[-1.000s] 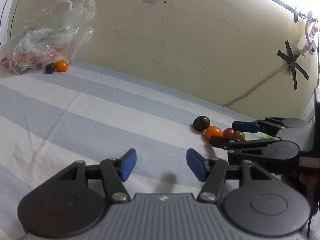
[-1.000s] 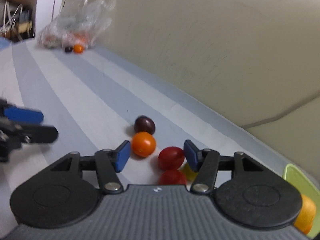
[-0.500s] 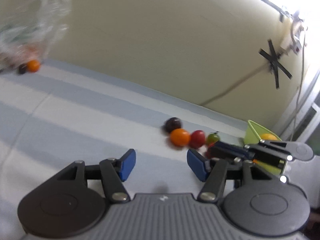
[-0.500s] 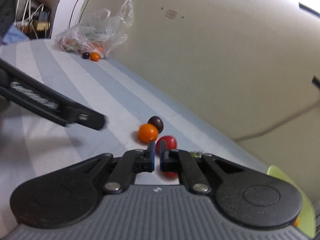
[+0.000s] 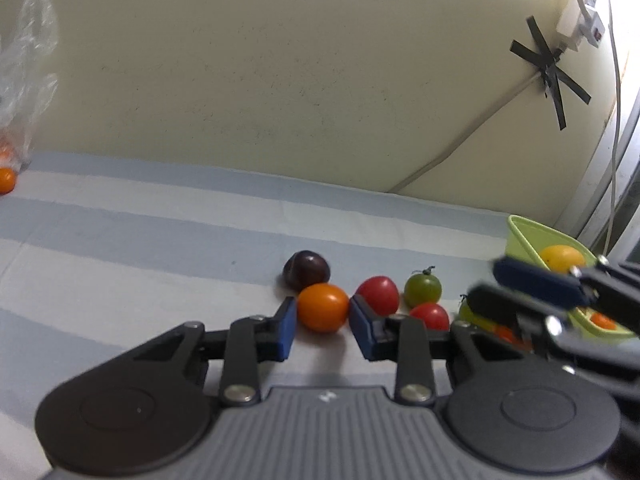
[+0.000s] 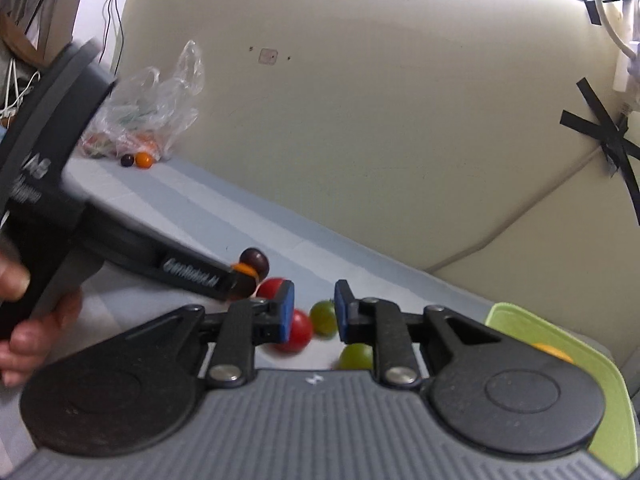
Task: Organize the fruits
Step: 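Grasp another orange cherry tomato with the left gripper while the right gripper grasps a dark purple tomato, then carry both tomatoes into the green basket and open both grippers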
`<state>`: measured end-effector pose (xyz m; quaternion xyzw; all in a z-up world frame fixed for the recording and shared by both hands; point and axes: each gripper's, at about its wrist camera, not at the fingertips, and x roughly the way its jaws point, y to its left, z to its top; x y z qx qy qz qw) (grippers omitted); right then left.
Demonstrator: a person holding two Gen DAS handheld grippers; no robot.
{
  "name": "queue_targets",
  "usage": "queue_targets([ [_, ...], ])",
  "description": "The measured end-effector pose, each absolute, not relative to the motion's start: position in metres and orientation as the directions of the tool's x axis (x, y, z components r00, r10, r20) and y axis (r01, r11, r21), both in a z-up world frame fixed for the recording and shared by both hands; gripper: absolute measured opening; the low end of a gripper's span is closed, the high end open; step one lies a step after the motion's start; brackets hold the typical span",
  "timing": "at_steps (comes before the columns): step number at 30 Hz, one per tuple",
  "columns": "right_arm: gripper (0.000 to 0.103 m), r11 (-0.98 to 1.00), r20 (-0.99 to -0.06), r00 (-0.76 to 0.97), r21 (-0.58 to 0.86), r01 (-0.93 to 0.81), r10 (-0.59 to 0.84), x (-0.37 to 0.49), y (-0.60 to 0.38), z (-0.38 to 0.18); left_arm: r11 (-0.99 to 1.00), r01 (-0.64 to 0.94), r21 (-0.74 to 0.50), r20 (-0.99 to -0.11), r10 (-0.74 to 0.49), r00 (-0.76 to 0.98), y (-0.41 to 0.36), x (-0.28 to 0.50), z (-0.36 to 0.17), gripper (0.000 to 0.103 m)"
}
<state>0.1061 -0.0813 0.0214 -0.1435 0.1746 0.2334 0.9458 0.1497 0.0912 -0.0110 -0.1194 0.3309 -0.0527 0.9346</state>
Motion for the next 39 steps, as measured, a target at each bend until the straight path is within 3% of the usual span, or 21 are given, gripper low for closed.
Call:
queue_targets([
  [7,0.029,0.816,-0.466,0.748,-0.089,-0.572,0.473,0.145,-0.039,0.028,0.956,-0.013,-0.294,-0.583,-0.168,0.795,0.121,0.085,-0.003,0.029],
  [9,0.043,0.81,-0.517,0.721,-0.085,-0.58,0.462,0.162,-0.023,0.022,0.958,-0.026,-0.286,-0.578,-0.151,0.802,0.124,0.067,-0.006,0.029],
  [10,0.044,0.811,-0.545,0.708,-0.083,-0.579,0.449,0.172,-0.014,0.019,0.96,-0.03,-0.277,-0.576,-0.141,0.805,0.125,0.059,-0.009,0.029],
  [12,0.04,0.812,-0.596,0.689,-0.103,-0.575,0.412,0.179,-0.002,0.013,0.965,-0.023,-0.262,-0.565,-0.134,0.814,0.125,0.05,-0.015,0.03],
  [14,0.029,0.808,-0.627,0.682,-0.137,-0.573,0.377,0.183,0.007,0.009,0.964,-0.022,-0.266,-0.557,-0.135,0.82,0.126,0.051,-0.013,0.03],
  [22,0.029,0.805,-0.478,0.735,-0.091,-0.586,0.481,0.074,-0.049,0.037,0.96,0.022,-0.279,-0.529,-0.173,0.831,0.126,0.046,-0.012,0.029],
  [33,0.029,0.929,-0.504,0.795,0.041,-0.367,0.336,-0.017,-0.141,0.006,0.913,0.274,-0.301,-0.537,-0.4,0.743,0.039,0.016,-0.008,0.029],
  [39,0.029,0.938,-0.481,0.822,0.007,-0.346,0.306,-0.032,-0.151,0.004,0.9,0.362,-0.244,-0.567,-0.436,0.699,-0.013,0.01,-0.008,0.029],
])
